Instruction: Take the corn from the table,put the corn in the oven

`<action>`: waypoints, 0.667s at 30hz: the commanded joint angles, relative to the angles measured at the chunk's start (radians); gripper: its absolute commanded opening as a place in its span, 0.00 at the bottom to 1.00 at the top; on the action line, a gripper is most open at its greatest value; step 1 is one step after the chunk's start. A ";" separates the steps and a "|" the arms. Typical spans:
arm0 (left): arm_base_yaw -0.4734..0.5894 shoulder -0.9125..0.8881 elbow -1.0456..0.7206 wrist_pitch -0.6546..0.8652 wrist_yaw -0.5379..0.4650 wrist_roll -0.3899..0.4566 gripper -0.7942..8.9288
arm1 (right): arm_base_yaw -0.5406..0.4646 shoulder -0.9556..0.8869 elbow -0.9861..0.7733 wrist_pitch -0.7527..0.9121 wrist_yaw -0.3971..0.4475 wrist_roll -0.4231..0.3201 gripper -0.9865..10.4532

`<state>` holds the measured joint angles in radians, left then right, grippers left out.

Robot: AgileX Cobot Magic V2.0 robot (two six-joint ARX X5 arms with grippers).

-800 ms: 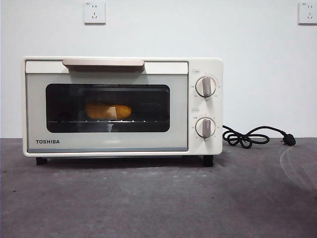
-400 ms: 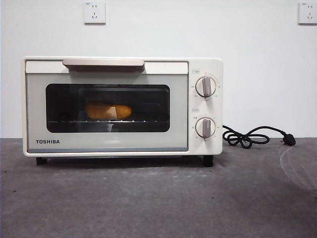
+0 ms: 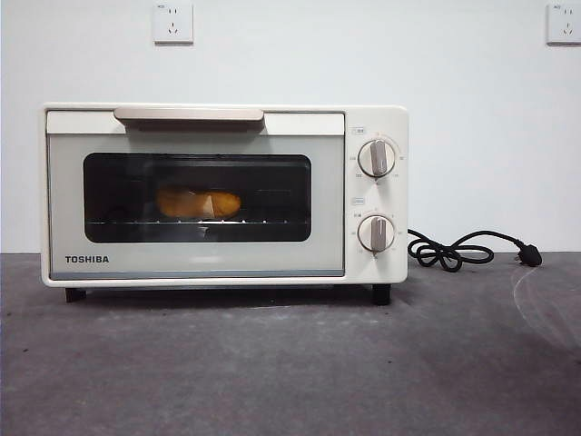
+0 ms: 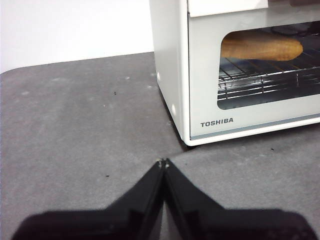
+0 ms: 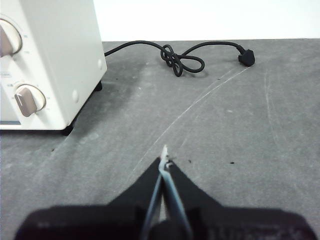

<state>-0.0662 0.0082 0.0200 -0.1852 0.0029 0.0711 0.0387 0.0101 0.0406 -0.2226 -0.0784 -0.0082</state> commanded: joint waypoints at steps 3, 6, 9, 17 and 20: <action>0.002 0.012 -0.008 0.014 0.000 0.011 0.08 | 0.000 0.000 -0.012 0.009 0.002 -0.003 0.09; 0.002 0.016 -0.008 0.014 0.000 0.011 0.08 | 0.000 0.000 -0.012 0.009 0.002 -0.003 0.09; 0.002 0.021 -0.008 0.014 0.000 0.011 0.08 | 0.000 0.000 -0.012 0.009 0.002 -0.003 0.09; 0.002 0.025 -0.008 0.014 0.000 0.011 0.08 | 0.000 0.000 -0.012 0.009 0.002 -0.003 0.09; 0.002 0.025 -0.008 0.013 0.000 0.012 0.08 | 0.000 0.000 -0.012 0.009 0.002 -0.003 0.09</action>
<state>-0.0662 0.0326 0.0200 -0.1844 0.0029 0.0711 0.0387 0.0101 0.0406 -0.2226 -0.0784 -0.0082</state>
